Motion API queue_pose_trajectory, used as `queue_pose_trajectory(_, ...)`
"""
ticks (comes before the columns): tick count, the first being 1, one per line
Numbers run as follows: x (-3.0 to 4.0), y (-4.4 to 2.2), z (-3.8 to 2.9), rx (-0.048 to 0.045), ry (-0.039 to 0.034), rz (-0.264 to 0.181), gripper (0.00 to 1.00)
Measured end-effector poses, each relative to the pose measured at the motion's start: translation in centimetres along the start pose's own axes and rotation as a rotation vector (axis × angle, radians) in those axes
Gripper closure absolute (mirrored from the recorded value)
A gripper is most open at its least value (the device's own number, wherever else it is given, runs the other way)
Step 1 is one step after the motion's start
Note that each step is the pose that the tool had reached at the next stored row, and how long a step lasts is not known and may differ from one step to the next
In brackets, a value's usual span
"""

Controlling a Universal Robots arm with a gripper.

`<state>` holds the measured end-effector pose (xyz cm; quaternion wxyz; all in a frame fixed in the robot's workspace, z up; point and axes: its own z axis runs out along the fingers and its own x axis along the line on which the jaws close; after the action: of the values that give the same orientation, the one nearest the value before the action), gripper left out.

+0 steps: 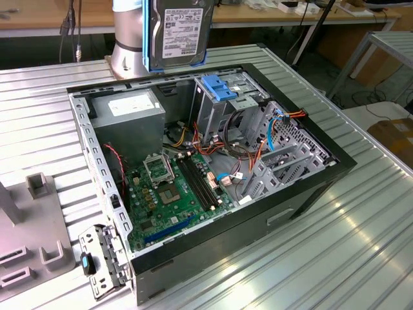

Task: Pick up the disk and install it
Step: 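Insert the disk into the insertion slot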

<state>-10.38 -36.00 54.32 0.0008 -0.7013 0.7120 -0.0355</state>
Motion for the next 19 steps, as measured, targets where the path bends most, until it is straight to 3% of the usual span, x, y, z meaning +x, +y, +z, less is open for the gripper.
queue_pose_trajectory(12,0.05,-0.05,0.01,0.0001,-0.0001,0.000,0.63)
queue_pose_trajectory(19,1.20,-0.06,0.07,0.0000,0.0003,0.000,0.63)
